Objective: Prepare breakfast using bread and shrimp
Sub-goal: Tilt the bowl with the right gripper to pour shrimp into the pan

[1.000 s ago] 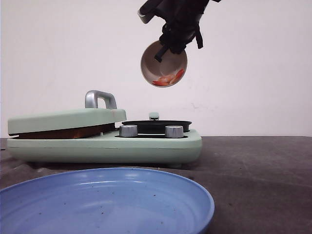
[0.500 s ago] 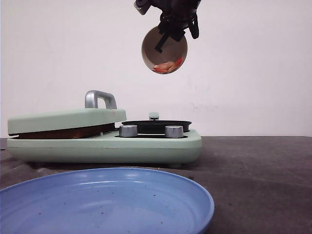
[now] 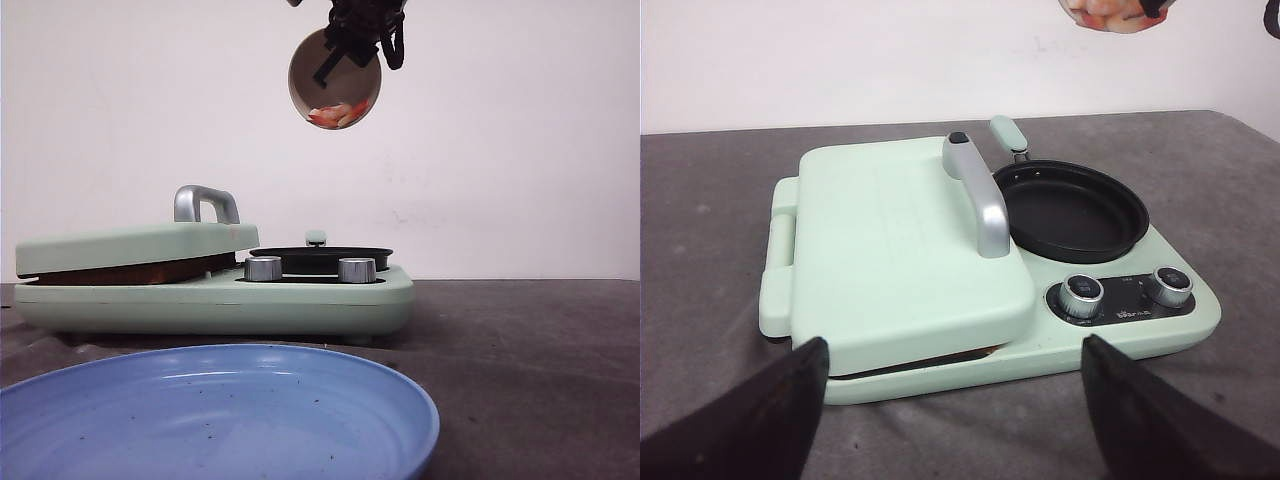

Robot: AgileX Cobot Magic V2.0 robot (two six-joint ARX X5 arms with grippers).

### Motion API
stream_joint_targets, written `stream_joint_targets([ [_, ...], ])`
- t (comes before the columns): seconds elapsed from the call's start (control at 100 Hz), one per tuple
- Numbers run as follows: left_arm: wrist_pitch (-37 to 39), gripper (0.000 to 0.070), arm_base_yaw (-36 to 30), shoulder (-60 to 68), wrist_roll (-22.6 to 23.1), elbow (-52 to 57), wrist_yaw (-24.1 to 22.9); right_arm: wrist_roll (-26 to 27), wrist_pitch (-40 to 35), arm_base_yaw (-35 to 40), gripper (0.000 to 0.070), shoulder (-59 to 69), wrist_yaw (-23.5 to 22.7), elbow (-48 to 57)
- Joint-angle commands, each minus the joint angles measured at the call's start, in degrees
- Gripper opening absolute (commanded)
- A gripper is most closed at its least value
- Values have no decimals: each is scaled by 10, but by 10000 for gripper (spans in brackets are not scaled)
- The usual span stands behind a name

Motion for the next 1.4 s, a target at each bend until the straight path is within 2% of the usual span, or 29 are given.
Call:
stream_joint_targets([
  [0.0,7,434,-1,2,8,5,1,45,10,1,1,8,-10,14],
  [0.19,7,434,-1,2,8,5,1,96,-4,-8,0,8,-10,13],
  [0.48,6,434,-1,2,8,5,2,103,-15,-6,0,8,4,-5],
  [0.56,6,433,-1,2,8,5,5,108,19,-1,0,8,4,-38],
  [0.7,6,433,-1,2,8,5,12,109,118,7,0,8,0,-110],
  [0.83,6,433,-1,2,8,5,21,109,199,9,0,8,-23,-170],
  [0.99,10,432,-1,2,12,5,27,114,262,5,0,8,-34,-219],
  [1.09,11,432,-1,2,14,5,29,116,271,1,0,8,-58,-233],
  [1.2,11,432,-1,2,14,5,31,145,271,-5,0,23,-62,-234],
  [1.39,11,432,-1,2,16,5,31,148,280,-7,0,37,-60,-234],
])
